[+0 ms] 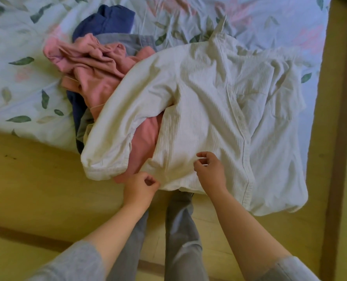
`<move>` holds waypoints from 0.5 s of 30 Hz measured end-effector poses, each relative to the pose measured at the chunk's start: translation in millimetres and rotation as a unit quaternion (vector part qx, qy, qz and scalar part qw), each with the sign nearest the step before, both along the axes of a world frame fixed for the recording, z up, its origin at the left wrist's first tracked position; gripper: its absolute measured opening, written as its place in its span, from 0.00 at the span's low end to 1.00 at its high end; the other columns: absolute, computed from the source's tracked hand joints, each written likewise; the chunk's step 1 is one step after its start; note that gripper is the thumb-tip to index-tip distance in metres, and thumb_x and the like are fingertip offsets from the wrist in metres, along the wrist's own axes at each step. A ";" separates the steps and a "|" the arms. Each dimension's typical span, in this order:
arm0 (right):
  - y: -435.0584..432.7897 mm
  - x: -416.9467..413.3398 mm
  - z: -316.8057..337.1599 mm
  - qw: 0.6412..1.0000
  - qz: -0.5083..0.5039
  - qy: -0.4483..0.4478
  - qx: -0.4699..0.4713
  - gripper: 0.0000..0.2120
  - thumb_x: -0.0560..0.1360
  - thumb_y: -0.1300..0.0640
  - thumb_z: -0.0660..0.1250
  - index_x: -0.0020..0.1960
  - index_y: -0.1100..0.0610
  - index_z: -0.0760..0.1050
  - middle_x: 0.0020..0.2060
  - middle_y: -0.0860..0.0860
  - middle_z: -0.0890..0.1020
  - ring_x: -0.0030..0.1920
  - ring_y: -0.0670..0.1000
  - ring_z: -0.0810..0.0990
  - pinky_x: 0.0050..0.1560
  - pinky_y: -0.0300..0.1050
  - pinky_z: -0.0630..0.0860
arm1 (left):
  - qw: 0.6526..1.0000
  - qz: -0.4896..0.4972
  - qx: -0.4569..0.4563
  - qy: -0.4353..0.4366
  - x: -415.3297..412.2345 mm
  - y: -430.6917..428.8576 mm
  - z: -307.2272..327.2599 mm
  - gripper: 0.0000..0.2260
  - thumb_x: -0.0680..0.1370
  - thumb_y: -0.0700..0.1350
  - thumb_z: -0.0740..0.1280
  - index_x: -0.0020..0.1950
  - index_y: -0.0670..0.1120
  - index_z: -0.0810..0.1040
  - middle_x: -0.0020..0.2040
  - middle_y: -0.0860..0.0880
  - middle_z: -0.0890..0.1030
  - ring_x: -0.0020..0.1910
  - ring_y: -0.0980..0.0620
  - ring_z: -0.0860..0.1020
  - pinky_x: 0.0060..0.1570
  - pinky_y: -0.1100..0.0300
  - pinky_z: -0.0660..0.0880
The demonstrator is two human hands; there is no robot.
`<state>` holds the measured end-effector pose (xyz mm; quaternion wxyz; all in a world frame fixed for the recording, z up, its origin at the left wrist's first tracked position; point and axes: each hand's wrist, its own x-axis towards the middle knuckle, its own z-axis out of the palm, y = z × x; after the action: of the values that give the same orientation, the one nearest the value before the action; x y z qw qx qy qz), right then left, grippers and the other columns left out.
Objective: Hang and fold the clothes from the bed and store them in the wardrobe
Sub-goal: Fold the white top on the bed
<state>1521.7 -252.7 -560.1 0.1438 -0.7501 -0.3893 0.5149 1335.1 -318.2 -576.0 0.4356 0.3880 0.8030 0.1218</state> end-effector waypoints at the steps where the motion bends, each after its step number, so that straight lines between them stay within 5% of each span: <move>1: 0.8 -0.6 -0.4 1.000 -0.002 -0.001 0.004 0.10 0.77 0.56 0.64 0.58 0.47 0.74 0.45 0.45 0.81 0.38 0.45 0.80 0.31 0.32 0.72 | 1.000 0.000 -0.005 -0.009 5.6 2.1 -0.8 0.04 0.72 0.45 0.75 0.40 0.48 0.80 0.38 0.54 0.81 0.39 0.54 0.79 0.39 0.60 0.75; 4: 1.3 -0.7 -3.7 1.000 -0.012 -0.001 0.015 0.11 0.77 0.57 0.64 0.59 0.49 0.74 0.45 0.46 0.81 0.40 0.47 0.81 0.38 0.38 0.78 | 1.000 0.003 -0.008 -0.012 23.9 9.3 -6.8 0.07 0.73 0.48 0.73 0.47 0.46 0.82 0.42 0.52 0.81 0.42 0.53 0.79 0.42 0.59 0.73; 9: -2.1 4.1 -6.7 1.000 -0.013 -0.017 0.015 0.11 0.77 0.58 0.64 0.60 0.51 0.74 0.45 0.47 0.81 0.42 0.50 0.82 0.45 0.48 0.82 | 0.999 0.017 -0.036 0.032 34.3 20.1 -14.5 0.05 0.76 0.47 0.70 0.44 0.46 0.82 0.42 0.50 0.83 0.43 0.50 0.79 0.40 0.60 0.70; 15: -0.8 0.8 -3.8 1.000 -0.005 -0.003 0.015 0.11 0.78 0.58 0.64 0.60 0.50 0.74 0.46 0.46 0.80 0.39 0.46 0.80 0.36 0.36 0.78 | 0.999 0.008 -0.031 -0.010 14.7 16.8 -7.7 0.08 0.74 0.46 0.74 0.36 0.50 0.79 0.34 0.56 0.79 0.36 0.57 0.77 0.31 0.65 0.65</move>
<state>1522.5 -253.5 -563.9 0.1568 -0.7517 -0.3937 0.5054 1349.8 -301.4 -583.8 0.4540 0.3664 0.8055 0.1042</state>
